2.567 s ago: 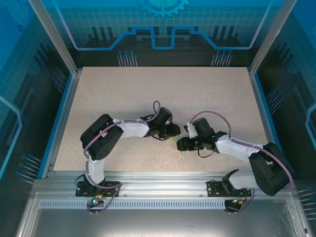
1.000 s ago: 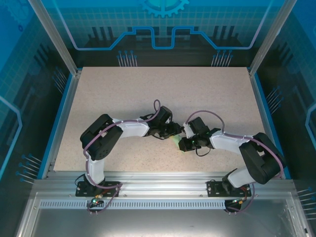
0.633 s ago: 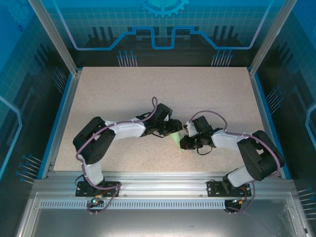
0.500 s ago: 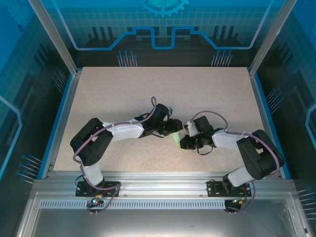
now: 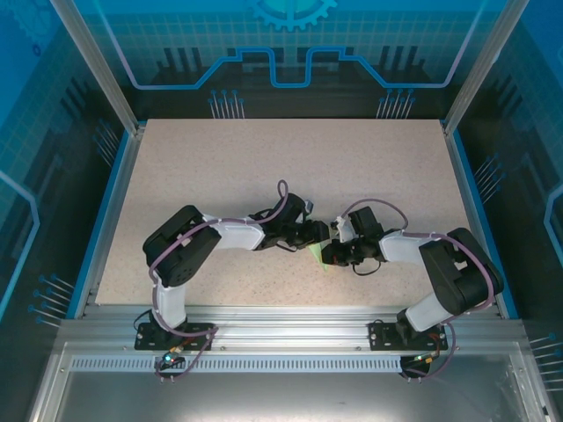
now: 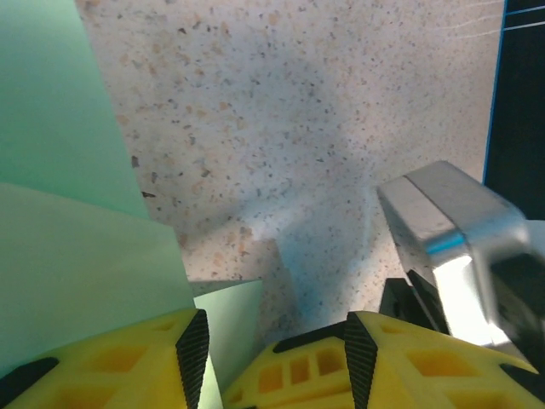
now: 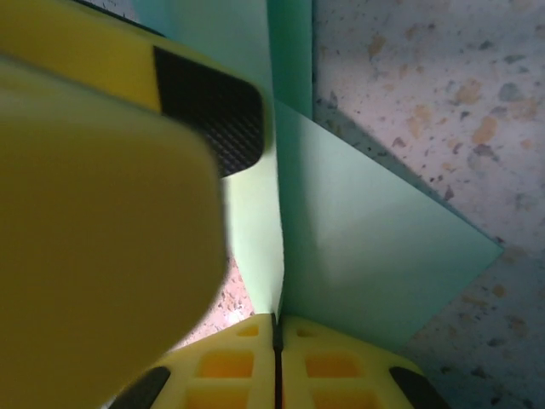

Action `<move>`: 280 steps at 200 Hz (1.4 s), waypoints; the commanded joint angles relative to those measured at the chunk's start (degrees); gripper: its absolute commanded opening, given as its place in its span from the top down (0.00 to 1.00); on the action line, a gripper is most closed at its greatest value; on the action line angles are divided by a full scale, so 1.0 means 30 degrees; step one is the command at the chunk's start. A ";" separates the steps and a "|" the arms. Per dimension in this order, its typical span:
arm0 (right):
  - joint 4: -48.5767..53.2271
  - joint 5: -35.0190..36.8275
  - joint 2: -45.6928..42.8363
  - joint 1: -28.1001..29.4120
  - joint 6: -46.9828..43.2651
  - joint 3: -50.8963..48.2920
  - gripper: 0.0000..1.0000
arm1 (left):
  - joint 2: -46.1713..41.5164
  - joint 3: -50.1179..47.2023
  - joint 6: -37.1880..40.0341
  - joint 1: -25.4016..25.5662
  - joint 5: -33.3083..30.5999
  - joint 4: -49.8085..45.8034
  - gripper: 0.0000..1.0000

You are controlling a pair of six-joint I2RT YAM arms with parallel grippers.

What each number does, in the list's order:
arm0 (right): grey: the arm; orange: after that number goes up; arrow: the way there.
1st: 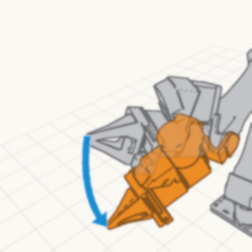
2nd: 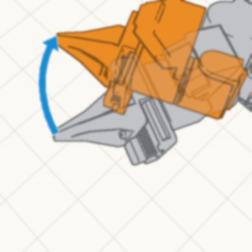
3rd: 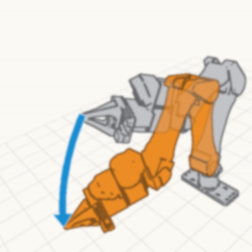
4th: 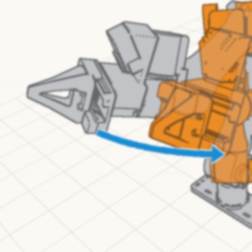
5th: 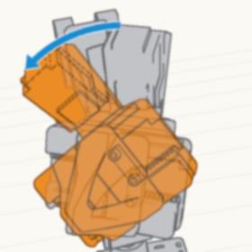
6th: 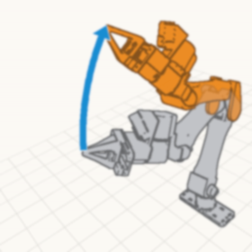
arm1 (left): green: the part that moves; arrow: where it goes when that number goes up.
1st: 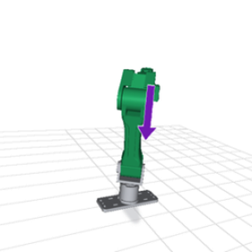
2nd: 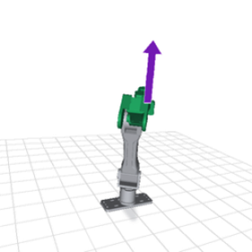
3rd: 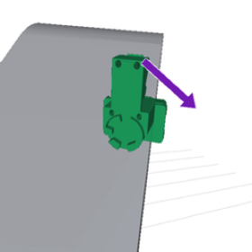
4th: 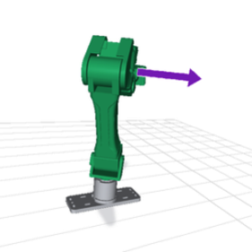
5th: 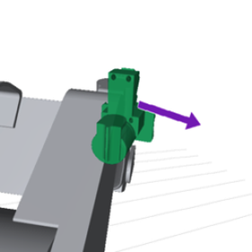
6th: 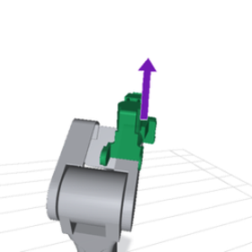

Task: Fold a paper plane with a square sheet of paper (pick it up from the middle)
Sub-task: Fold the wing for the fifth time at the center of the table.

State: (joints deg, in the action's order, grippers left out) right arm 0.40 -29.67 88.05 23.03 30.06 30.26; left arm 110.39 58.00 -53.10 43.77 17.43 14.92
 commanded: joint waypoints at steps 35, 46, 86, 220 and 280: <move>0.0179 0.0156 -0.0214 -0.0509 0.0812 -0.0561 0.88 | 0.1285 0.0508 0.1063 -0.0095 -0.0300 0.0125 0.53; 0.0451 0.0374 -0.0758 -0.0496 0.0917 -0.0565 0.86 | 0.1358 0.0529 0.1032 -0.0096 -0.0381 -0.0139 0.53; 0.1933 0.1780 -0.3099 -0.0498 0.0906 -0.0602 0.75 | 0.1553 0.0704 0.1030 -0.0120 -0.0387 -0.0607 0.55; 0.1148 0.1336 -0.1815 0.0849 0.0631 0.0203 0.94 | 0.1759 0.1556 0.1056 -0.0152 -0.0097 -0.1502 0.55; 0.1741 0.2322 -0.1163 -0.0187 0.0990 -0.0673 0.95 | 0.1795 0.1615 0.1235 -0.0218 -0.0070 -0.1815 0.55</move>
State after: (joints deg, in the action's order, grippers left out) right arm 3.38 -24.62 84.27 24.18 32.62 29.69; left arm 114.08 61.73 -51.03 43.66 17.47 12.27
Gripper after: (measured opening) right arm 0.056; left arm 0.452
